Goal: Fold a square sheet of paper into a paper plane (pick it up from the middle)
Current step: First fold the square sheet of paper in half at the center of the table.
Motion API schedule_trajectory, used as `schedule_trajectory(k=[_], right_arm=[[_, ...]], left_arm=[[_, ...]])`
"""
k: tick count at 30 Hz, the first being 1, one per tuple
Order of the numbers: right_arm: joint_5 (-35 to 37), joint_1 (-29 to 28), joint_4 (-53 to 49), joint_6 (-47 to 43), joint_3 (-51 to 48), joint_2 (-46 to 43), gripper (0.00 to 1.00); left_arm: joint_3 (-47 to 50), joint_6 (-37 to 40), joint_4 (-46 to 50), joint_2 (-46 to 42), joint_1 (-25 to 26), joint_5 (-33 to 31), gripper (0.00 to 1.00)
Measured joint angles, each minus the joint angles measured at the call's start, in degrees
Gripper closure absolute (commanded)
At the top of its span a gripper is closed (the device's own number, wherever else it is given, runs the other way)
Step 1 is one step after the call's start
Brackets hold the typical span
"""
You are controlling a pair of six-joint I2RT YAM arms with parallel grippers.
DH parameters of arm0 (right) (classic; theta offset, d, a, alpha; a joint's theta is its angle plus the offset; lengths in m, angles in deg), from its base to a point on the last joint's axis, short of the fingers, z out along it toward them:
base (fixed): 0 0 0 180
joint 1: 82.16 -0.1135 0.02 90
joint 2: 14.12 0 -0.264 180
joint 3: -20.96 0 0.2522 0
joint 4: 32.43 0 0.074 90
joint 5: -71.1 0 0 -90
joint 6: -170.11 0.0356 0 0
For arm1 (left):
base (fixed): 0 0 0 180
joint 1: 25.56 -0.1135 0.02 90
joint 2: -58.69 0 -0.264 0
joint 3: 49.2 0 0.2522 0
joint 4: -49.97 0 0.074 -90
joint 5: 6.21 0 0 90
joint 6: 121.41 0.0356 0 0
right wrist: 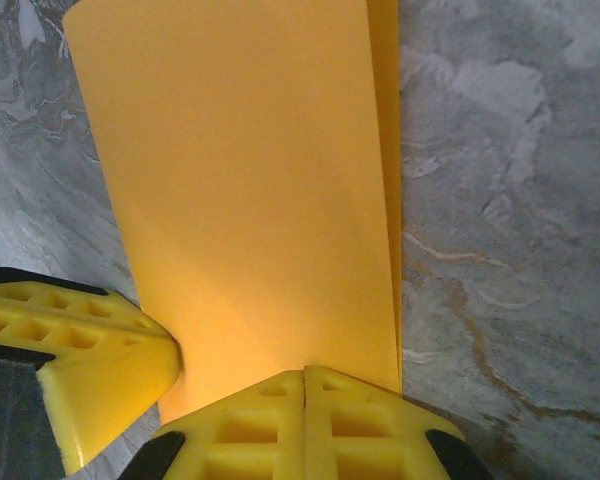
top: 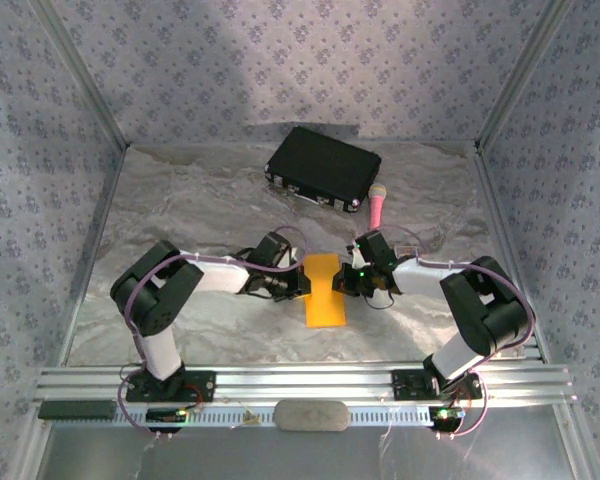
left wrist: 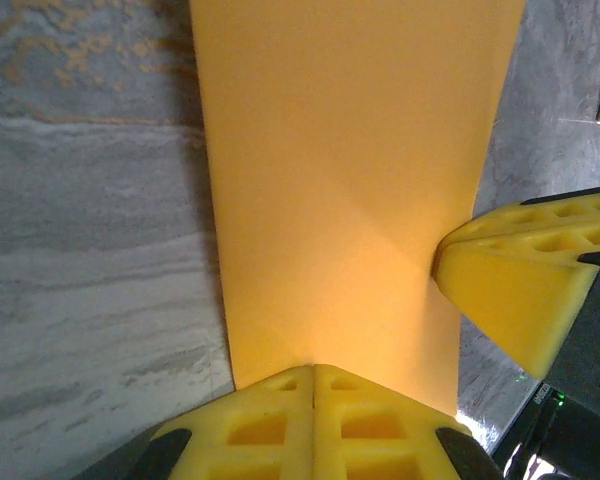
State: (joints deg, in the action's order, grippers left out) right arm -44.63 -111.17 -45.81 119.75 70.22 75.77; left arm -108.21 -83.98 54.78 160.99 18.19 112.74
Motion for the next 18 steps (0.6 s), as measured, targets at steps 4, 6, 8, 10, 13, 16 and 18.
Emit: schedule_trajectory(k=[4, 6, 8, 10, 13, 16, 18], right_arm=[[0.0, 0.0, 0.0, 0.0, 0.0, 0.0, 1.0], [0.0, 0.0, 0.0, 0.0, 0.0, 0.0, 1.0], [0.0, 0.0, 0.0, 0.0, 0.0, 0.0, 1.0], [0.0, 0.0, 0.0, 0.0, 0.1, 0.0, 1.0], [0.0, 0.0, -0.2, 0.0, 0.2, 0.1, 1.0], [0.0, 0.0, -0.4, 0.0, 0.3, 0.2, 1.0], [0.0, 0.0, -0.6, 0.0, 0.4, 0.2, 1.0]], left_arm=[[-0.2, 0.1, 1.6, -0.6, -0.4, 0.0, 1.0], [-0.9, 0.3, 3.1, -0.7, -1.1, 0.0, 1.0], [-2.5, 0.8, 4.6, -0.7, -2.2, 0.2, 1.0], [-4.9, 1.2, 5.5, -0.6, -3.6, 0.5, 1.0], [-8.2, 1.7, 5.6, -0.2, -5.2, 1.1, 1.0], [-11.5, 2.2, 5.8, 2.1, -6.3, 1.6, 1.0], [-13.1, 2.3, 5.8, 4.2, -6.6, 1.7, 1.0]])
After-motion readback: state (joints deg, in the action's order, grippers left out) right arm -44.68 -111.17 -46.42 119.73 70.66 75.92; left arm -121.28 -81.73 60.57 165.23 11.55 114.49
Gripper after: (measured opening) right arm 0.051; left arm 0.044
